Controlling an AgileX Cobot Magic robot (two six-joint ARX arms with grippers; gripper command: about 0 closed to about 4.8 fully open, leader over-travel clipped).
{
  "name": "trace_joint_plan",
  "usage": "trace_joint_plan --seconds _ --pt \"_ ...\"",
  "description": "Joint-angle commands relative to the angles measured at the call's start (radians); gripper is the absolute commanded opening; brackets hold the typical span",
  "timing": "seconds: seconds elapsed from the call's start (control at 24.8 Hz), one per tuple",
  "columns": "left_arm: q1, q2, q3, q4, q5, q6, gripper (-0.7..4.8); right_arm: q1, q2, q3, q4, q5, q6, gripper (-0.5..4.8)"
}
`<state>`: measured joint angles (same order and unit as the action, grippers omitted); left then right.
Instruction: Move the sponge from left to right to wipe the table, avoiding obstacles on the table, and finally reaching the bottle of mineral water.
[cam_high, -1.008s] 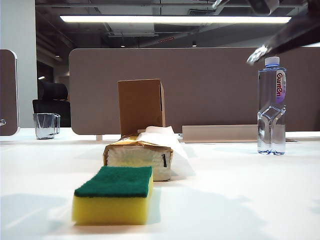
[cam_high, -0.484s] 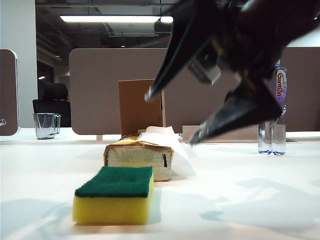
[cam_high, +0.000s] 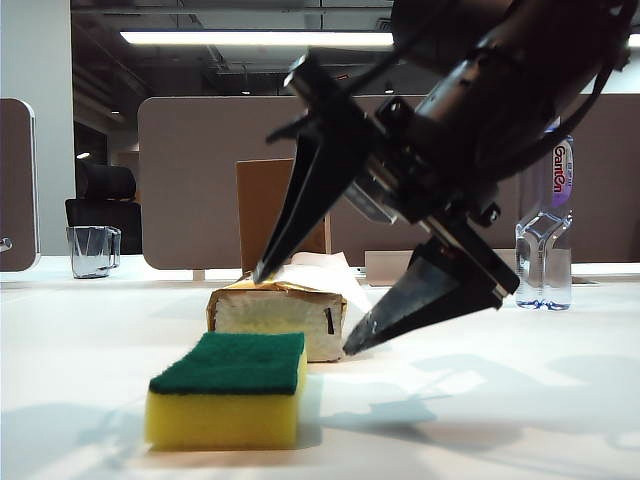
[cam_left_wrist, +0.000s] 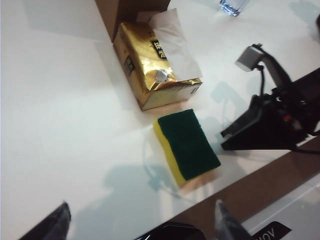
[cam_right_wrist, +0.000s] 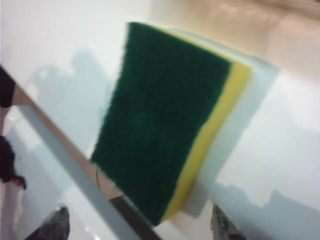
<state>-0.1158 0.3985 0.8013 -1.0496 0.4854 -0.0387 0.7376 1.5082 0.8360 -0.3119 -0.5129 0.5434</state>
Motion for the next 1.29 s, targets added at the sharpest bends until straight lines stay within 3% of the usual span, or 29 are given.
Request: trace_joint_plan --seconds 0.04,0.85,0.97,1.21,1.29 --pt "-0.007 -0.001 0.027 0.008 0.009 0.001 3.72 0.001 0.018 0.003 0.045 0.024 0.015 3.65" --pt "-0.046 -0.008 0.084 -0.019 0.013 0.002 3.72 0.059 0.179 0.004 0.187 0.127 0.116 3.60" --pt "-0.058 -0.013 0.084 -0.020 0.013 0.002 3.72 0.067 0.183 0.004 0.182 0.163 0.115 2.81" --pt "-0.058 -0.015 0.084 -0.019 0.013 0.002 3.72 0.074 0.183 0.004 0.162 0.221 0.115 2.43" --pt "-0.058 -0.019 0.084 -0.017 0.011 0.002 3.71 0.076 0.183 0.004 0.142 0.248 0.113 1.64"
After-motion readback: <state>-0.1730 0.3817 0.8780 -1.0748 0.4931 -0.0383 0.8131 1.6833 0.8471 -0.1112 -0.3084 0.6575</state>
